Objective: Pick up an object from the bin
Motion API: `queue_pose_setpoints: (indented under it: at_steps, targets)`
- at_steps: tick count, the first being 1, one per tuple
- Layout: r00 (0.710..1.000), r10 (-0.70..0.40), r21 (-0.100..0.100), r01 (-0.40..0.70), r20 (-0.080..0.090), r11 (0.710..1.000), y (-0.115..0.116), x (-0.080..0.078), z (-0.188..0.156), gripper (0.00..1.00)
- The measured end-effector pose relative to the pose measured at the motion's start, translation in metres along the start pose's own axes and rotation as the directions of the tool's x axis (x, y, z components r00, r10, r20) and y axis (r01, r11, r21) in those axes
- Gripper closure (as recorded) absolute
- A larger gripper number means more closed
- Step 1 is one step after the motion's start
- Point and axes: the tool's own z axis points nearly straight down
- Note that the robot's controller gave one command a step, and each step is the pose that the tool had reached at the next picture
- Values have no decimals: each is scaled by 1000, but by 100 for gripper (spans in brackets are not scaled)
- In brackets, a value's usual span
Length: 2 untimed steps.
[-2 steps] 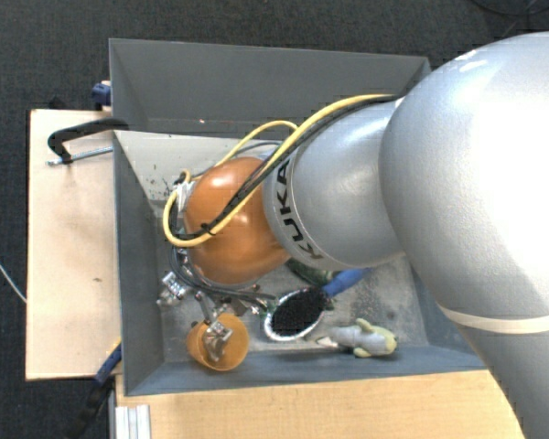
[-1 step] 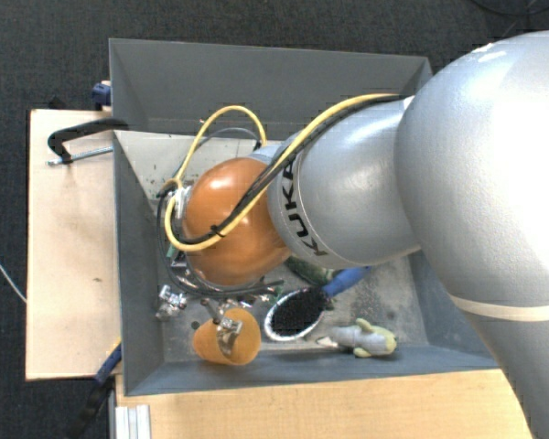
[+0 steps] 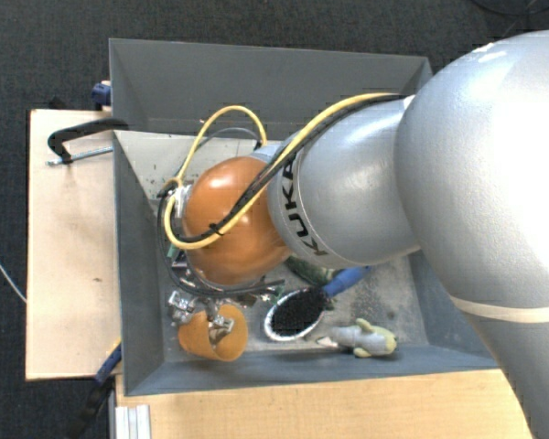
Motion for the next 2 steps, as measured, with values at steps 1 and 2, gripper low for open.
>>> queue_pose_setpoints:
  at_steps: [1, 2]
  targets:
    - [1000, 2, 1, -2, 9, 1000, 0, -2, -11, 100]
    - [1000, 3, 4, -3, 12, 1000, -1, -5, -63, 100]
